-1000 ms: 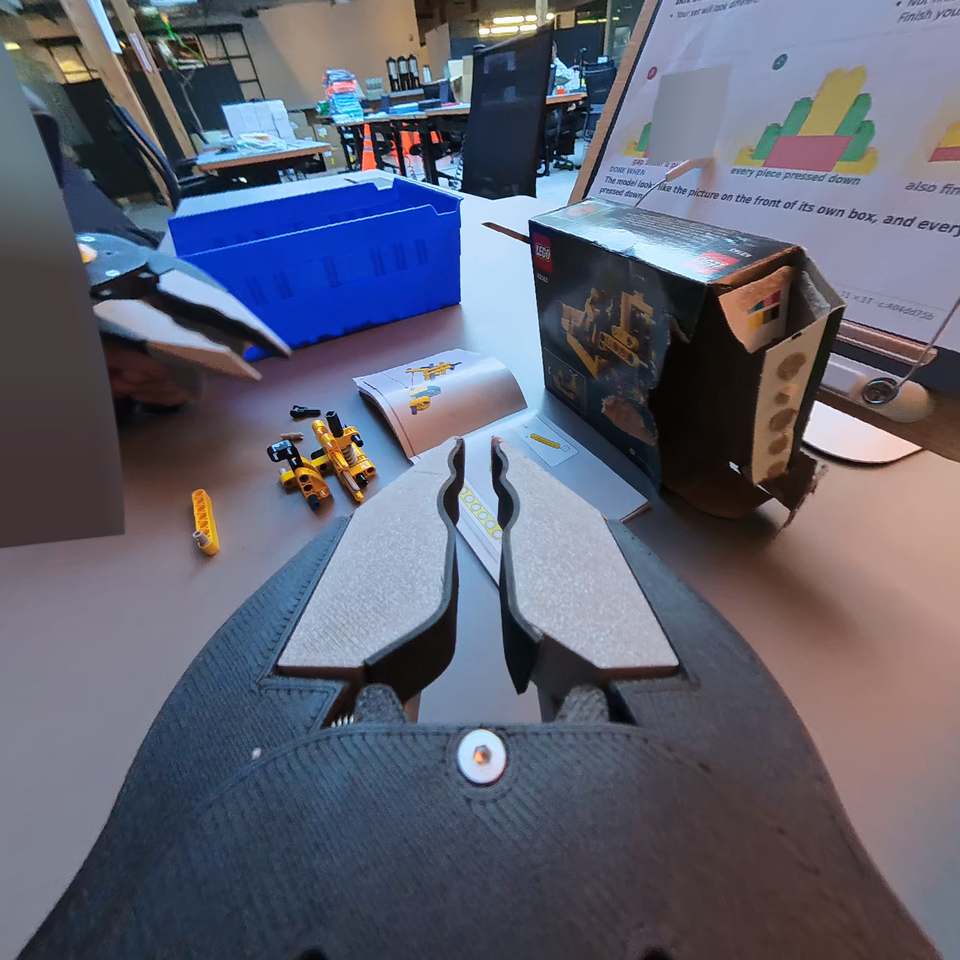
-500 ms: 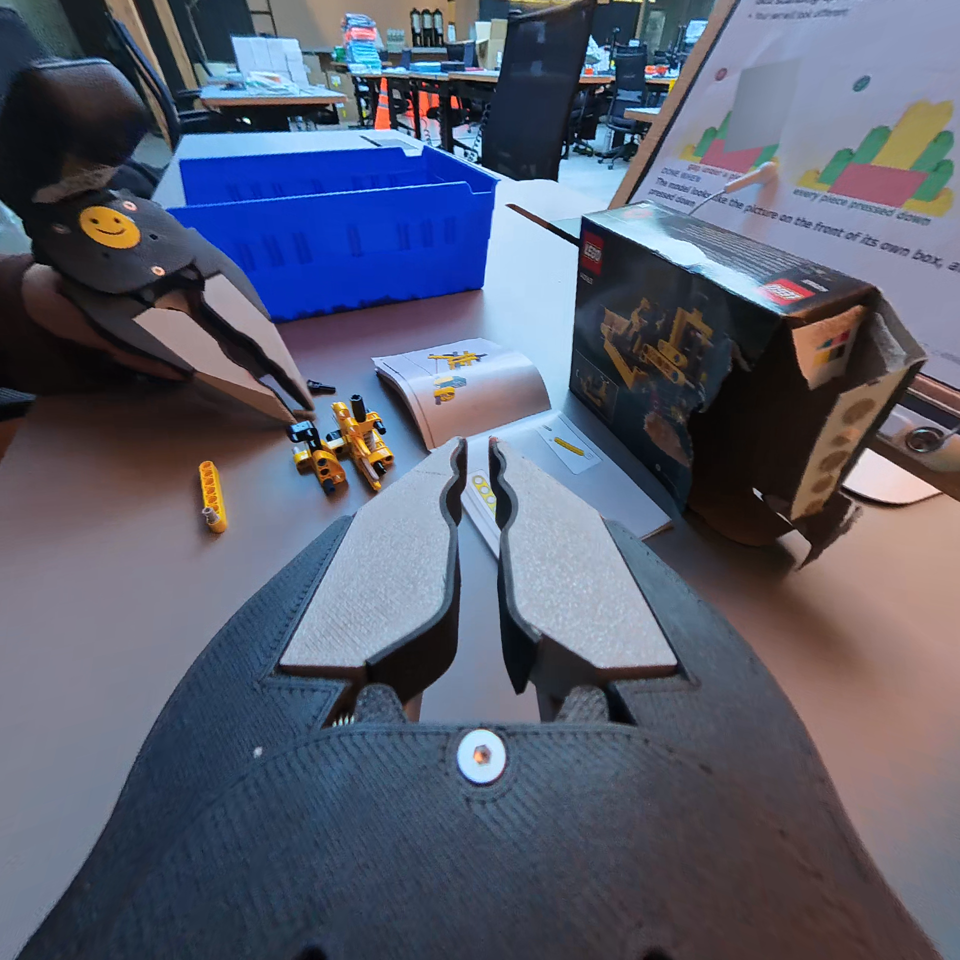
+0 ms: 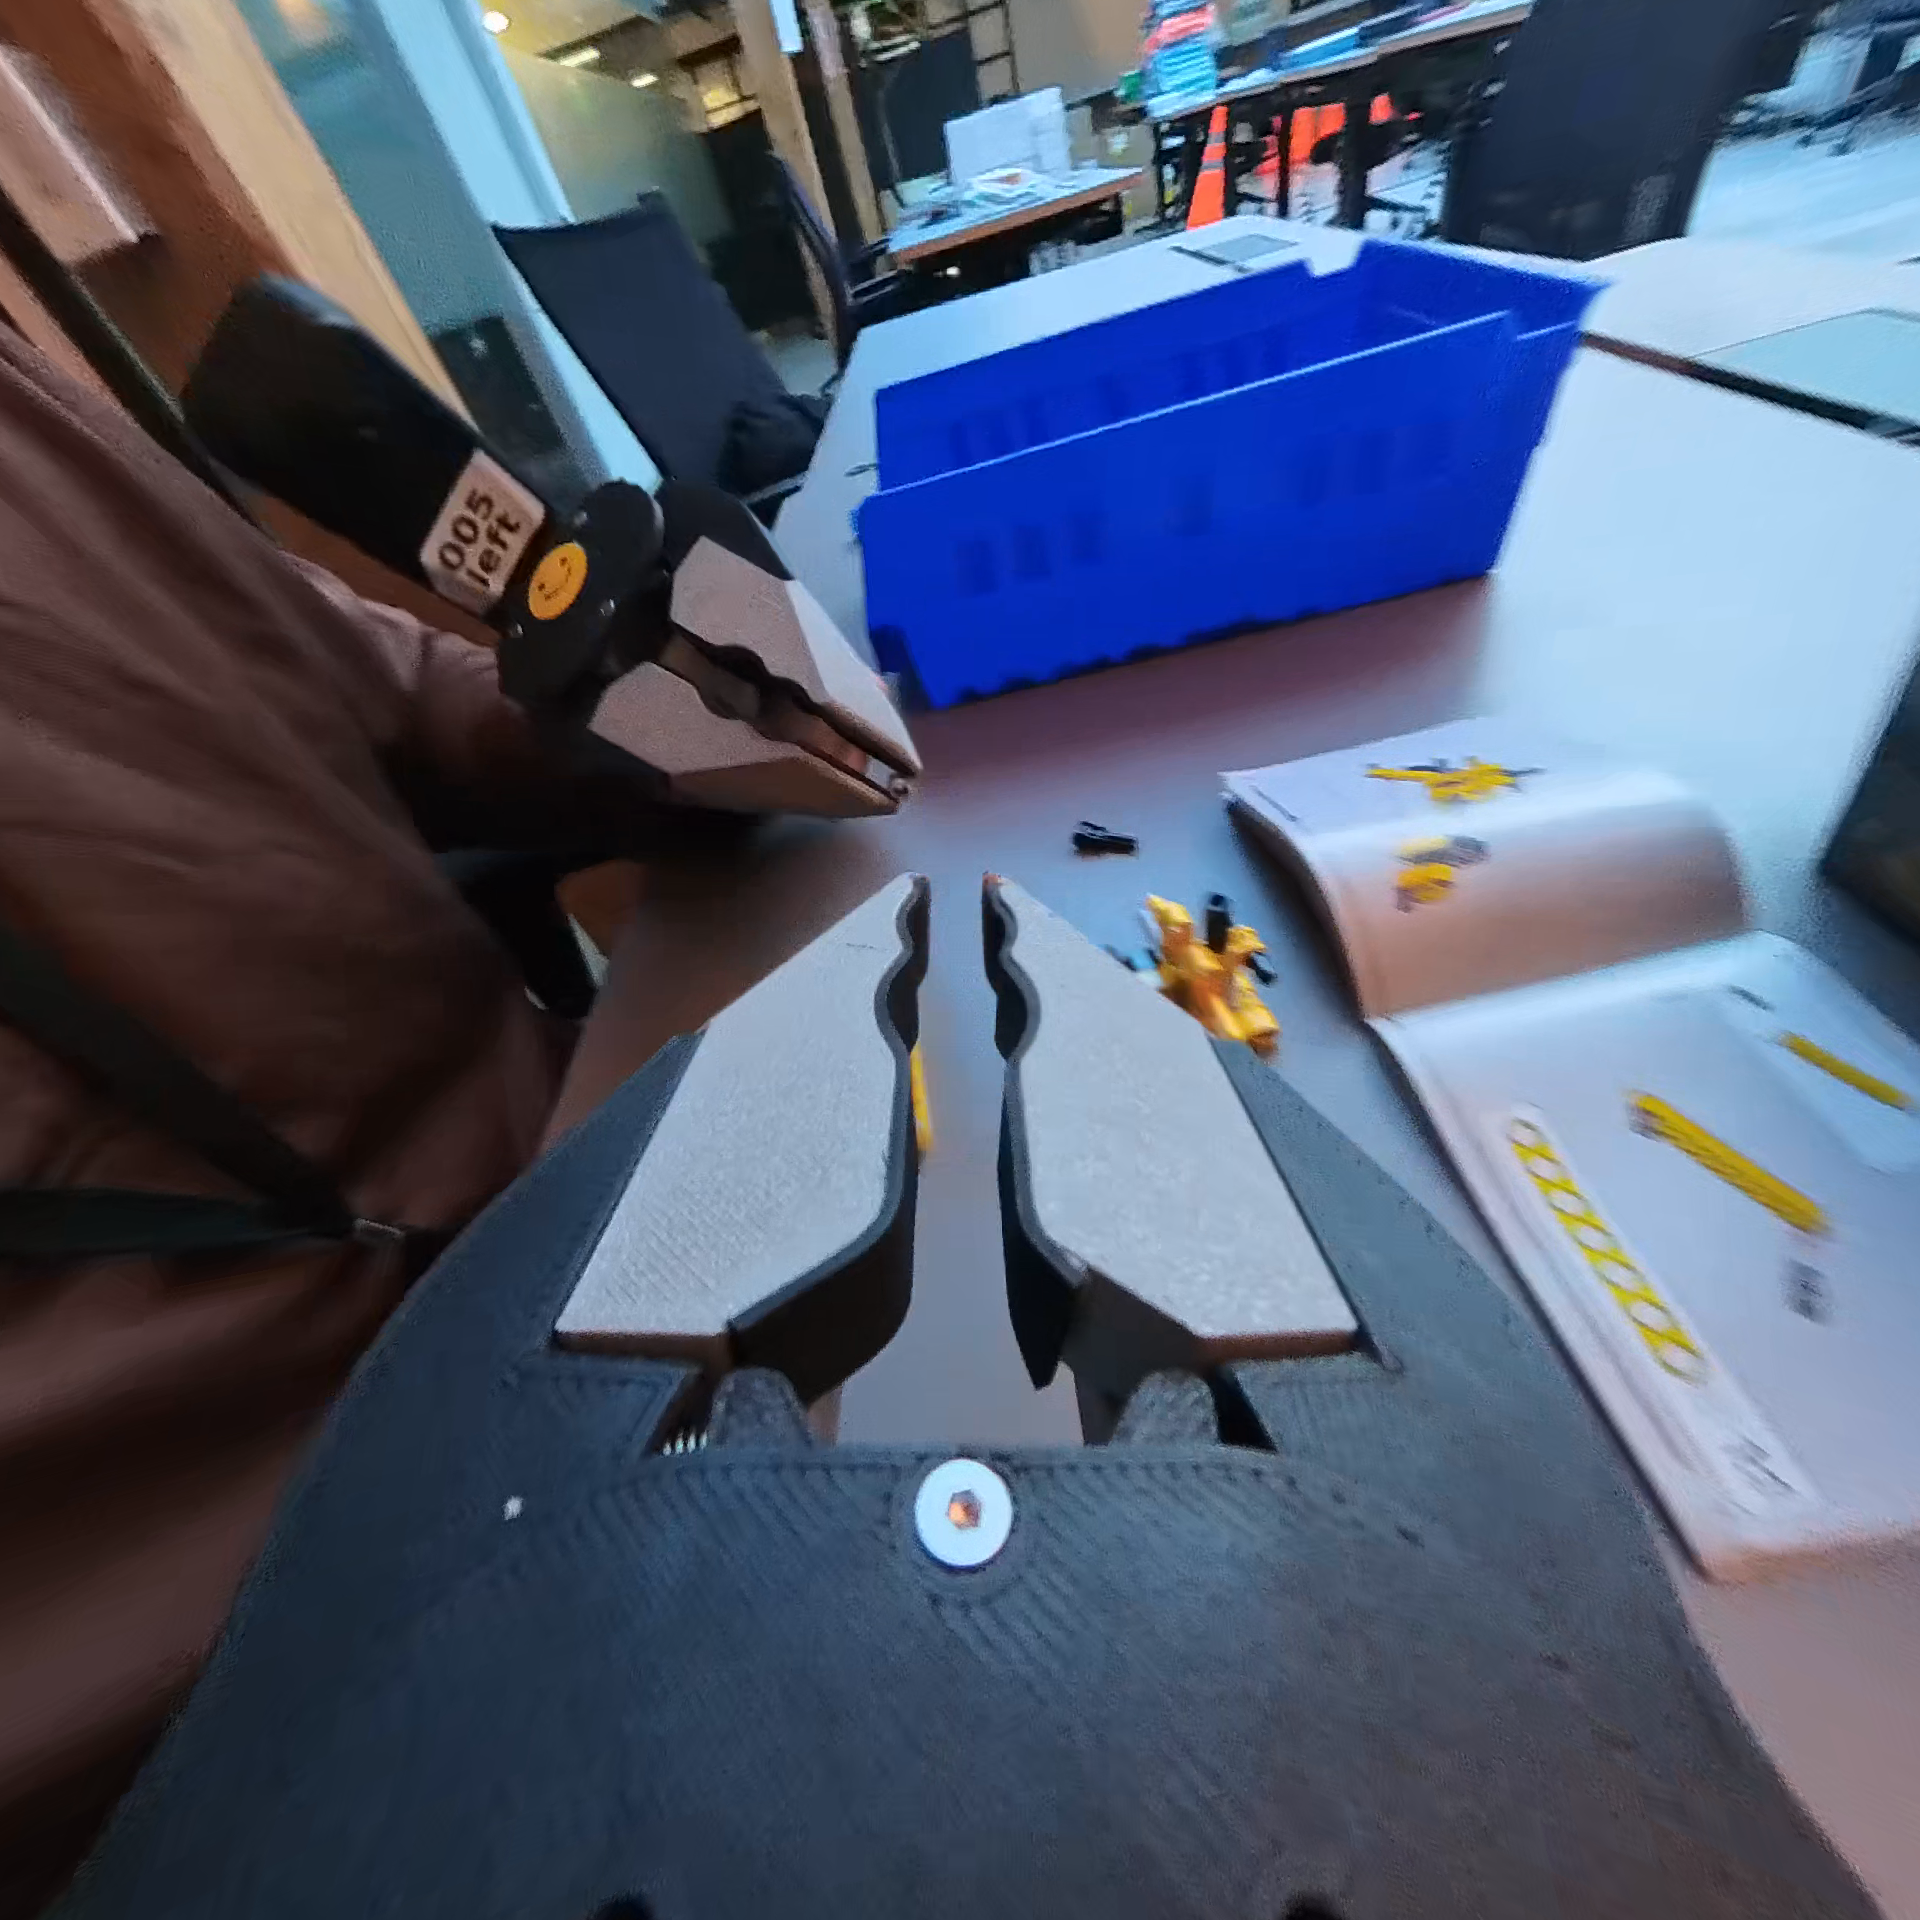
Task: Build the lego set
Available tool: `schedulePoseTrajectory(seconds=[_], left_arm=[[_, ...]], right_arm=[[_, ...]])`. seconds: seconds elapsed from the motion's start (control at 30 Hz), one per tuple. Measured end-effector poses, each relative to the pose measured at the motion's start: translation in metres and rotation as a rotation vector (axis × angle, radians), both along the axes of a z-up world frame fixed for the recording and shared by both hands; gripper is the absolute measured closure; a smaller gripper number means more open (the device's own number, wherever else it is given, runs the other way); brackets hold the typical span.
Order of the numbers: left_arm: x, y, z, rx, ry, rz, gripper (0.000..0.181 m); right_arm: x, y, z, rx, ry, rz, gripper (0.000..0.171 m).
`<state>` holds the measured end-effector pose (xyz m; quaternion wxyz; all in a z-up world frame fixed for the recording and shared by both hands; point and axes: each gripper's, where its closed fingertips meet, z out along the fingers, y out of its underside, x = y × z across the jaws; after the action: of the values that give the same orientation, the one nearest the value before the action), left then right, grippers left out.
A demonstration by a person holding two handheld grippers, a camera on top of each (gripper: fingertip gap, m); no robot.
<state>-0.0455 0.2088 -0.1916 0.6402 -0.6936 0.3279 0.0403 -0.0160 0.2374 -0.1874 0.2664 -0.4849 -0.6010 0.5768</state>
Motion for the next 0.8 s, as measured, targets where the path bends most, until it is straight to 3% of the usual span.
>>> schedulePoseTrajectory(seconds=[0.03,0.2,0.37,0.8], left_arm=[[0.004,-0.001,0.004,0.046,0.030,-0.003,0.179],[0.015,-0.001,0.014,0.179,0.132,0.023,0.179],[0.022,0.003,0.004,0.185,0.220,0.041,0.179],[0.023,0.009,0.004,0.169,0.174,0.082,0.179]], right_arm=[[-0.004,-0.010,0.000,-0.009,-0.009,0.014,0.165],[-0.014,-0.031,0.001,-0.040,-0.015,0.032,0.165],[-0.014,-0.030,0.001,-0.098,-0.020,0.043,0.163],[-0.016,-0.026,0.001,-0.170,-0.039,0.029,0.170]])
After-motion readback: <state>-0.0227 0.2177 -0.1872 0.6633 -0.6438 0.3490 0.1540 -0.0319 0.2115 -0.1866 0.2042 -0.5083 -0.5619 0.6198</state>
